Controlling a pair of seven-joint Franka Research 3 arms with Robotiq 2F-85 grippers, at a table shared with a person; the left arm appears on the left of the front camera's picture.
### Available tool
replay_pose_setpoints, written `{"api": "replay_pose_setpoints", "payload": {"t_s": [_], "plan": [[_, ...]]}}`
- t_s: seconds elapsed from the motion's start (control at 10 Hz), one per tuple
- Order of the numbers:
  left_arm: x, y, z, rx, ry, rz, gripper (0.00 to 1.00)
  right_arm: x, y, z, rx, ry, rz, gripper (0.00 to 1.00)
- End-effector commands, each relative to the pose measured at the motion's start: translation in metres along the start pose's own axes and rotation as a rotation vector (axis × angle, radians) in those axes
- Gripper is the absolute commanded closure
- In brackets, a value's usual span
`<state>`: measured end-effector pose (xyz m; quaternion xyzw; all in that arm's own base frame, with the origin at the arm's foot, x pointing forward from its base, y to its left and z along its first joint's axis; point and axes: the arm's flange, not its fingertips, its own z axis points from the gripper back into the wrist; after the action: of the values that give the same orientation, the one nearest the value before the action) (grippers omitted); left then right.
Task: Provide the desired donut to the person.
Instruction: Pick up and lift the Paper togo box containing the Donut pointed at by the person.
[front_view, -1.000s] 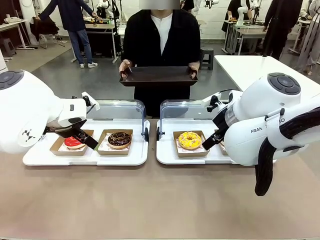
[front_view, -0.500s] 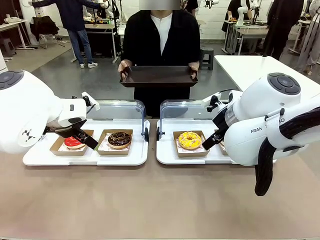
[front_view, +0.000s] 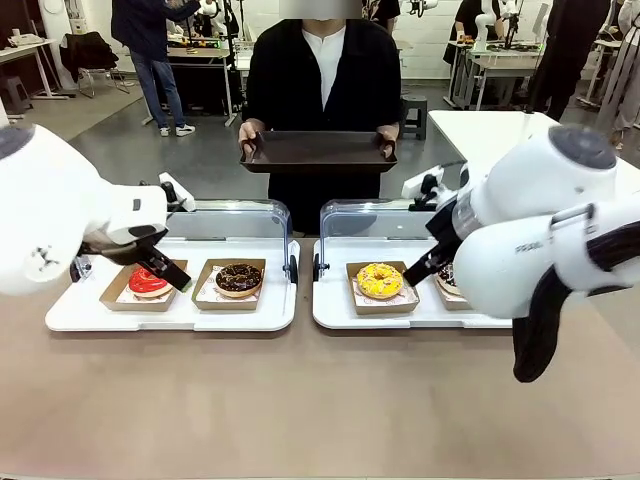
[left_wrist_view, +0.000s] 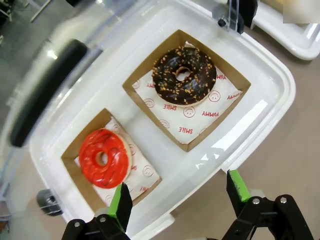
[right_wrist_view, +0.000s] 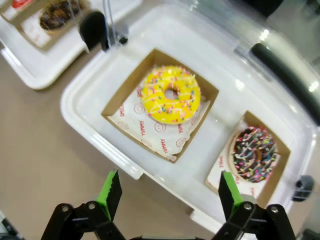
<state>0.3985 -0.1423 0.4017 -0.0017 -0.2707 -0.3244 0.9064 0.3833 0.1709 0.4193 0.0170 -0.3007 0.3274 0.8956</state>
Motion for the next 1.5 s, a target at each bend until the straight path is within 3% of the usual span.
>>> {"api": "replay_pose_setpoints", "payload": {"t_s": [0.0, 0.2, 0.5, 0.8, 0.9, 1.3, 1.4], "plan": [[-0.026, 0.010, 0.066, -0.024, -0.026, -0.071, 0.00, -0.017, -0.004, 0.080, 0.023, -0.039, 0.031, 0.00], [-0.039, 0.014, 0.120, -0.032, -0.065, -0.115, 0.00, -0.029, -0.014, 0.146, -0.025, -0.033, 0.028, 0.00], [-0.044, 0.029, 0.168, -0.001, -0.107, -0.085, 0.00, -0.044, -0.038, 0.201, -0.052, 0.012, 0.003, 0.00], [-0.039, 0.037, 0.164, 0.040, -0.114, -0.052, 0.00, -0.051, -0.043, 0.193, -0.043, 0.104, 0.016, 0.00], [-0.023, 0.043, 0.188, 0.003, -0.121, -0.060, 0.00, -0.046, -0.042, 0.209, -0.026, 0.035, -0.029, 0.00], [-0.023, 0.045, 0.186, 0.008, -0.119, -0.056, 0.00, -0.049, -0.042, 0.208, -0.023, 0.052, -0.025, 0.00], [-0.025, 0.071, 0.190, -0.142, -0.171, -0.033, 0.00, -0.050, -0.076, 0.214, 0.074, 0.003, -0.087, 0.00]]}}
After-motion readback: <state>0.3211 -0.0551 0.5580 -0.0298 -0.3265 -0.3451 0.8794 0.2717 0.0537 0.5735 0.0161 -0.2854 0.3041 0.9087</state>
